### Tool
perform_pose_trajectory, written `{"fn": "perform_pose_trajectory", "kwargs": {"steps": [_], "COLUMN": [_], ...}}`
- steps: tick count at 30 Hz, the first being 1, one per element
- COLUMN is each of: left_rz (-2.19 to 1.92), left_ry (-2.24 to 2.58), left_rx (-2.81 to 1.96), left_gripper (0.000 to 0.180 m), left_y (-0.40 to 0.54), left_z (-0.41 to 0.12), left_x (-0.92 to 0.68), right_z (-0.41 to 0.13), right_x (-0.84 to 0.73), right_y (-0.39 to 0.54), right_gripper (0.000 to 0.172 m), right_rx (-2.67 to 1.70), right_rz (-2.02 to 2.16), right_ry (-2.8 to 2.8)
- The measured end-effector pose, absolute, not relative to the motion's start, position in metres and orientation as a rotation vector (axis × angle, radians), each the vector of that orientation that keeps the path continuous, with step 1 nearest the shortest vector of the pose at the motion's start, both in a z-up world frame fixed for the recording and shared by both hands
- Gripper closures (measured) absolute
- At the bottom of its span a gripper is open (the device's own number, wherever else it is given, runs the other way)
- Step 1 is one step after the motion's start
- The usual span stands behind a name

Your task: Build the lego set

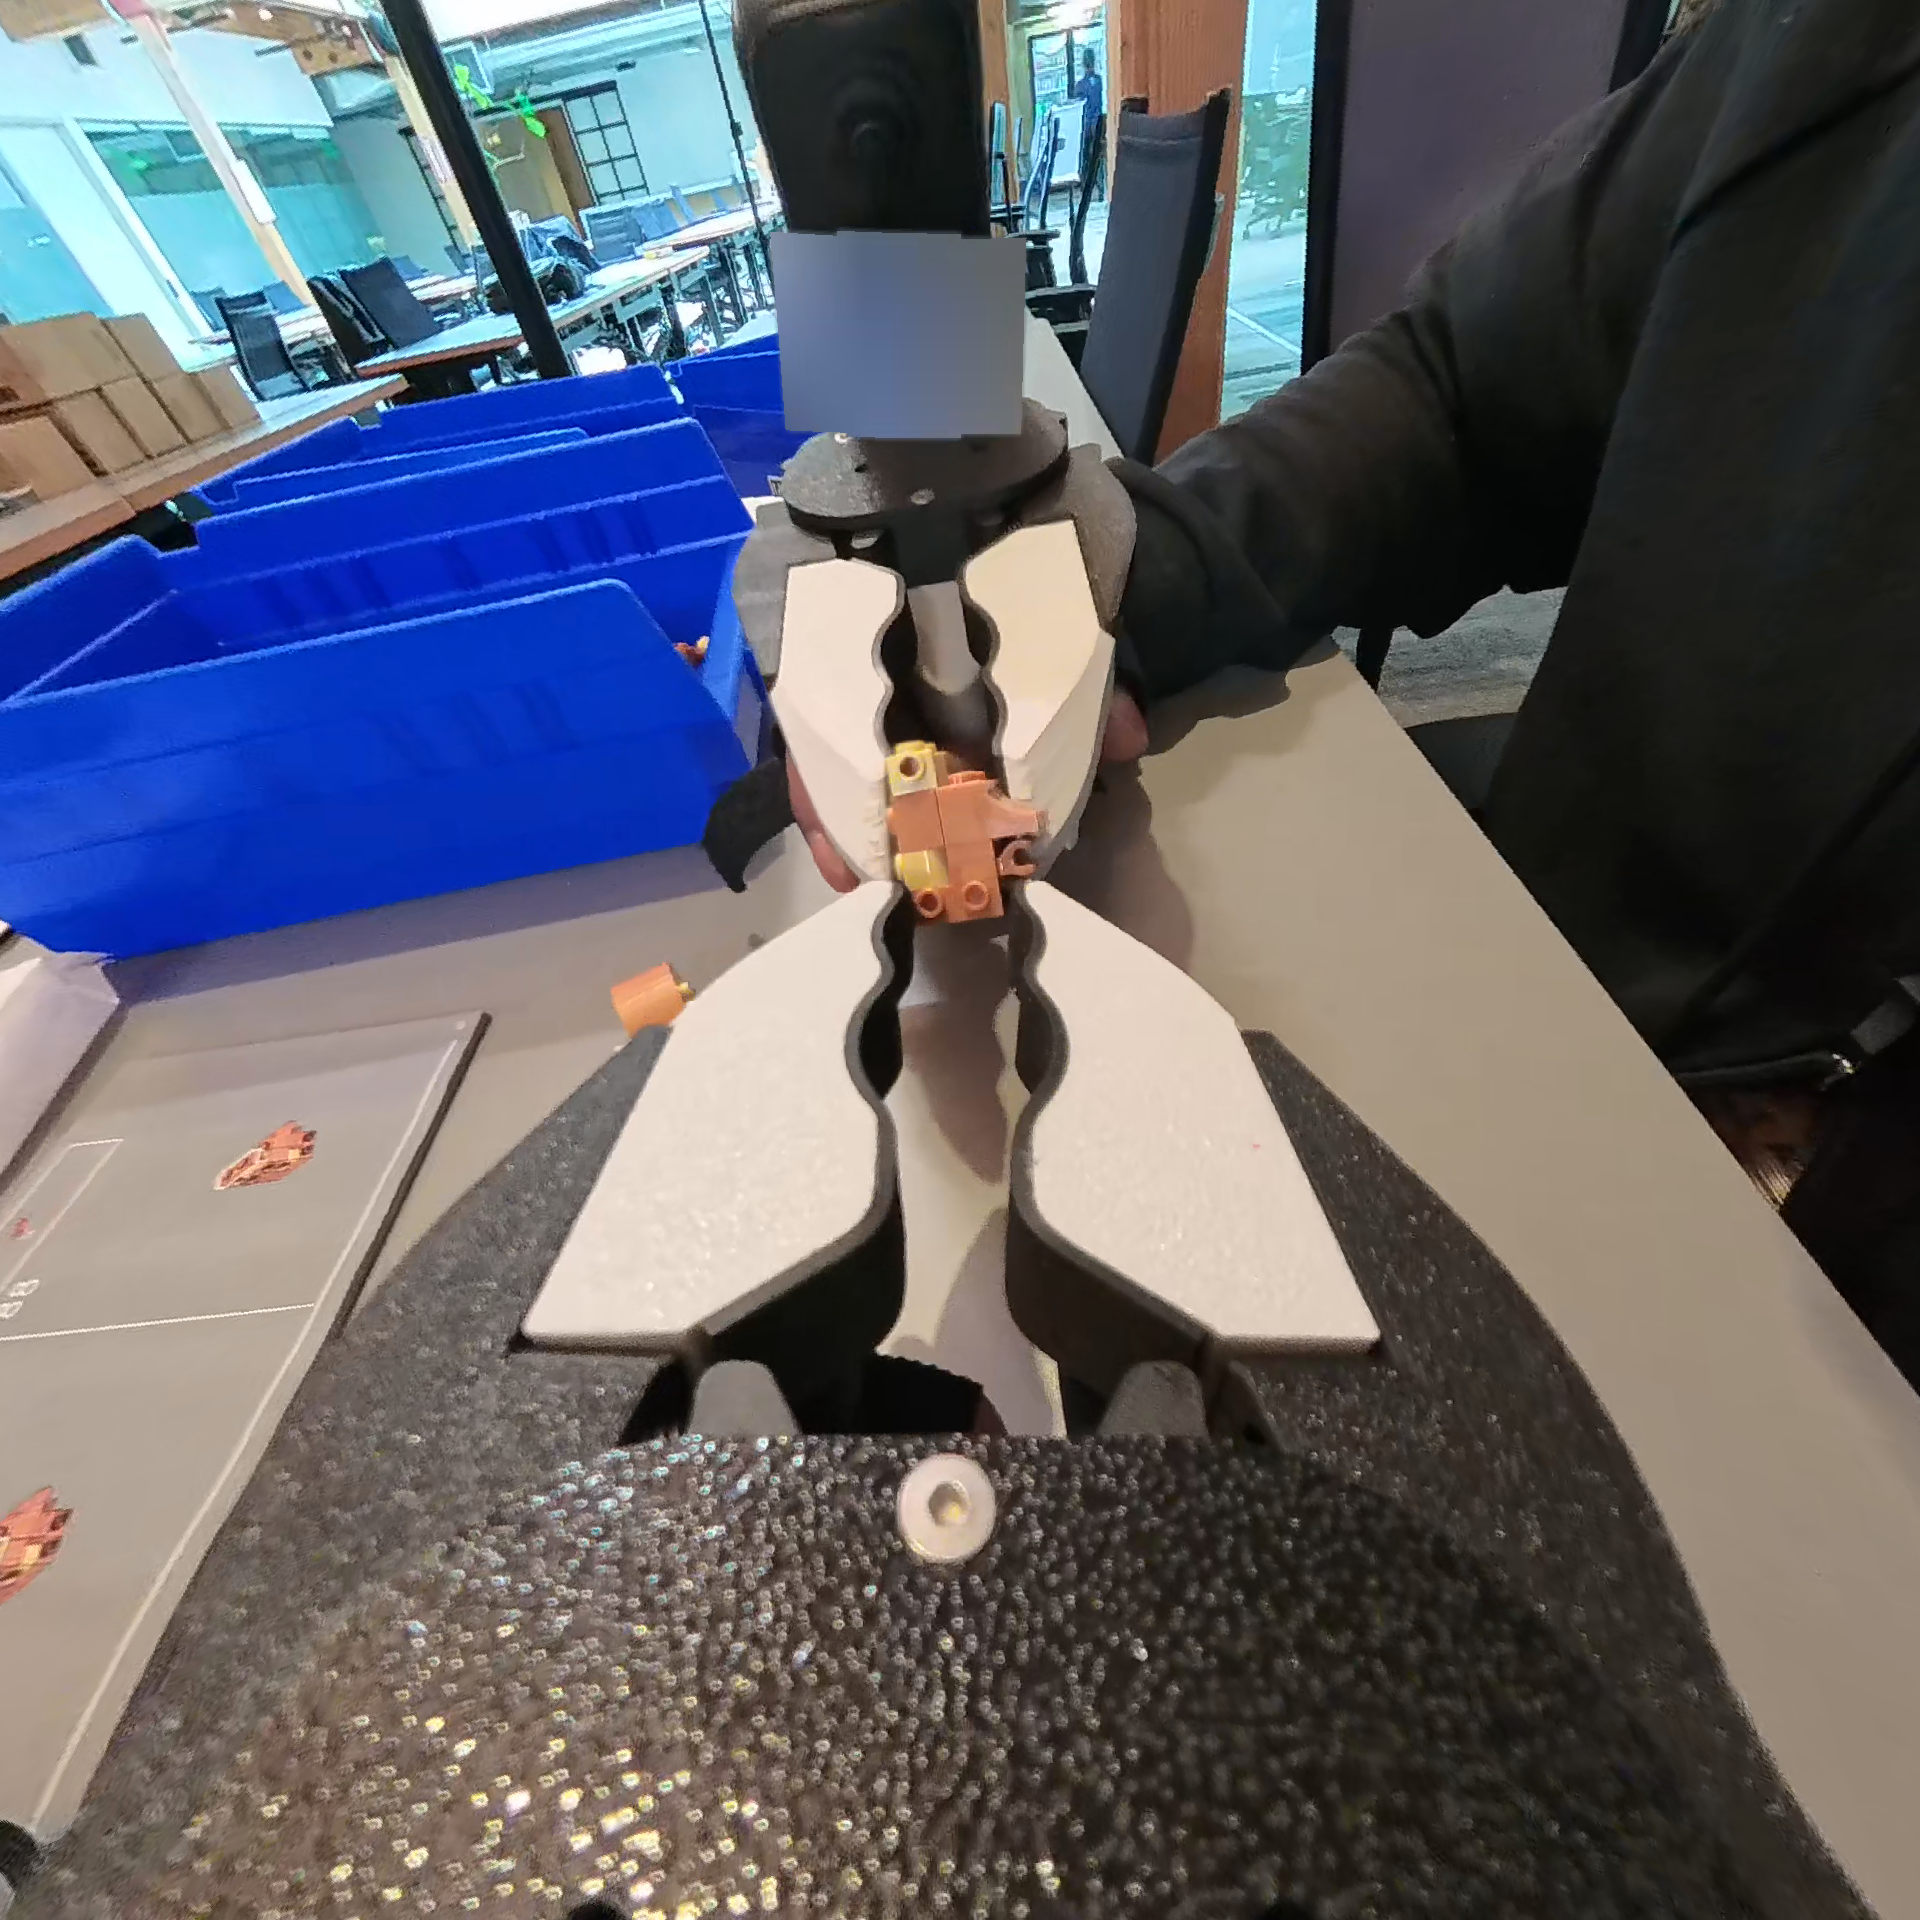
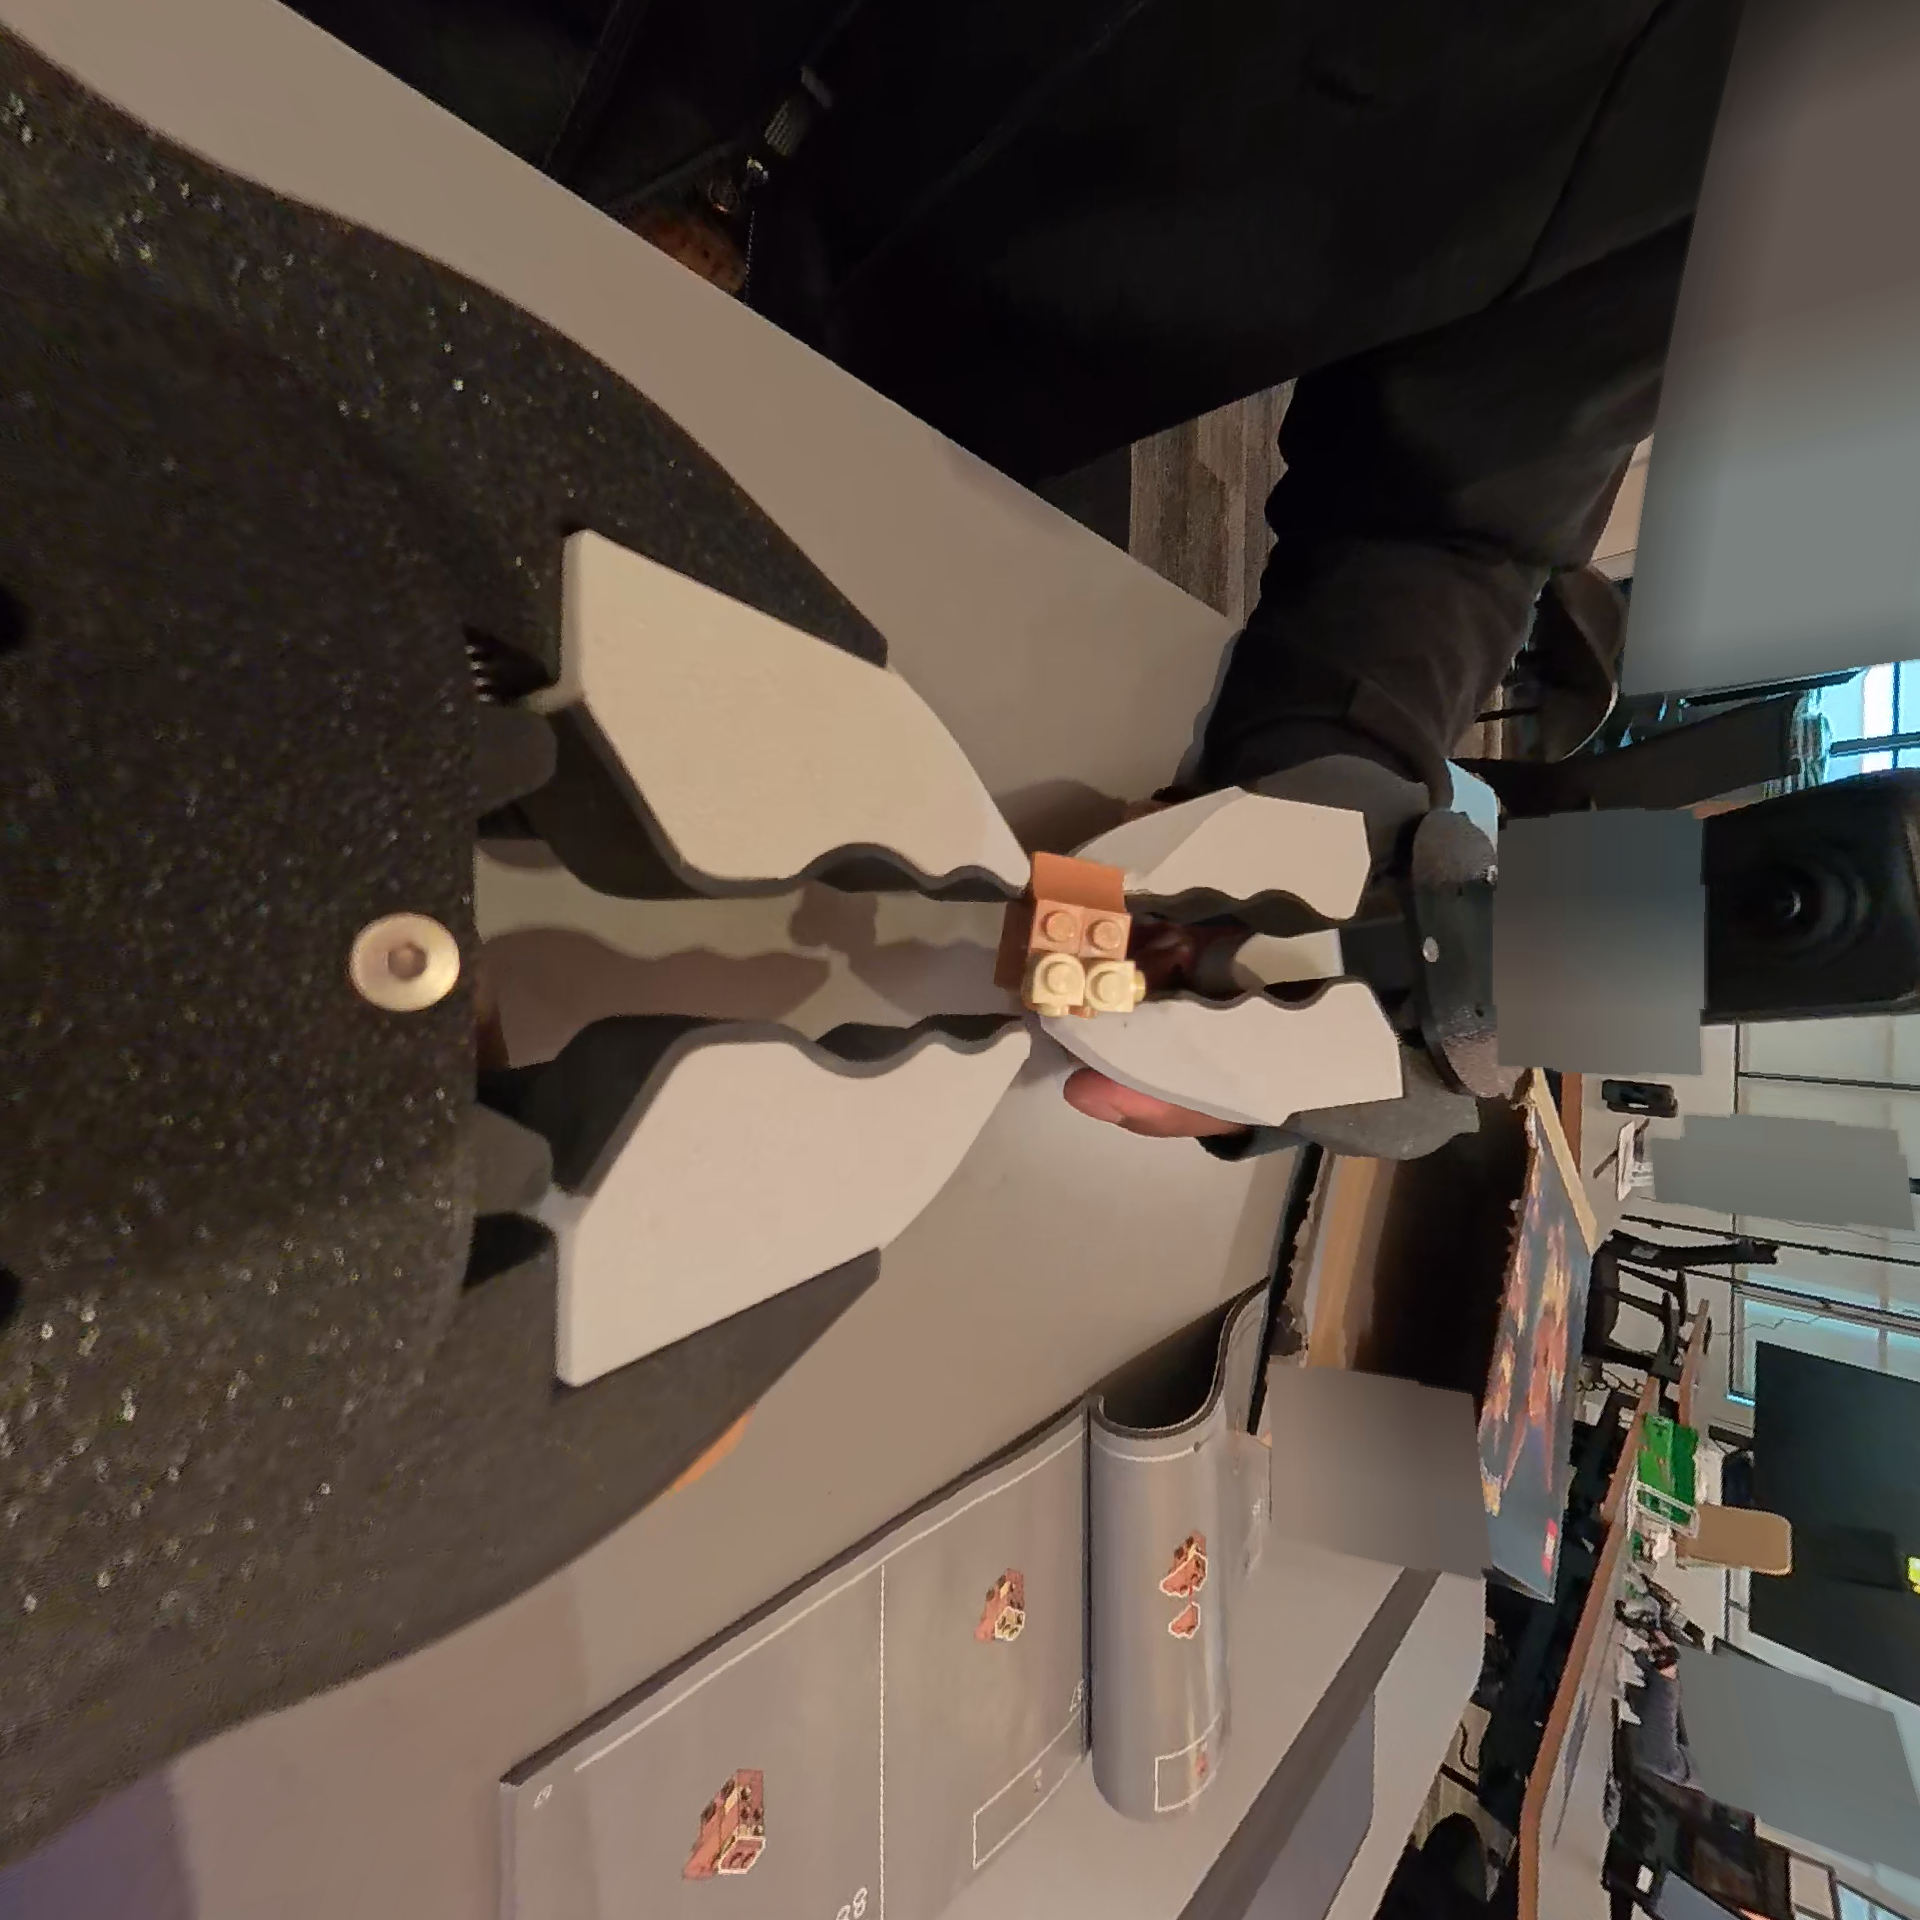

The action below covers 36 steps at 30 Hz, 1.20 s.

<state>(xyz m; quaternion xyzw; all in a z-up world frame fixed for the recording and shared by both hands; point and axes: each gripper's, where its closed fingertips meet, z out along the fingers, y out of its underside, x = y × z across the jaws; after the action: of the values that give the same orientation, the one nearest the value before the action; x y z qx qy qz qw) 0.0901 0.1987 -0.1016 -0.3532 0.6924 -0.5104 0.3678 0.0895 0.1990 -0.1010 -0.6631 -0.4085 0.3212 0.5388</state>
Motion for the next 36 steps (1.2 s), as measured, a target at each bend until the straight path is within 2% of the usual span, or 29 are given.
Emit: {"fn": "perform_pose_trajectory", "kwargs": {"steps": [8,21,26,32,36], "left_rz": [-1.287,-1.714,-1.858,-1.781,-1.488], "left_ry": [1.791,1.680,1.601,1.617,1.721], "left_rx": [-0.933,-1.329,-1.384,-1.353,-1.215], "left_gripper": [0.164,0.163,0.163,0.163,0.164], "left_y": [0.202,0.207,0.208,0.209,0.212], "left_z": [-0.104,-0.101,-0.095,-0.096,-0.103], "left_x": [0.091,0.090,0.090,0.092,0.093], "right_z": [-0.105,-0.100,-0.102,-0.105,-0.115], "right_x": [0.091,0.091,0.092,0.092,0.098], "right_y": [0.202,0.210,0.213,0.214,0.217], "right_gripper": [0.152,0.155,0.168,0.167,0.161], "right_rx": [-1.598,-1.649,-1.670,-1.677,-1.740], "right_rz": [0.711,0.862,0.827,0.787,0.714], "right_ry": [-0.978,-0.839,-0.831,-0.843,-0.875]}}
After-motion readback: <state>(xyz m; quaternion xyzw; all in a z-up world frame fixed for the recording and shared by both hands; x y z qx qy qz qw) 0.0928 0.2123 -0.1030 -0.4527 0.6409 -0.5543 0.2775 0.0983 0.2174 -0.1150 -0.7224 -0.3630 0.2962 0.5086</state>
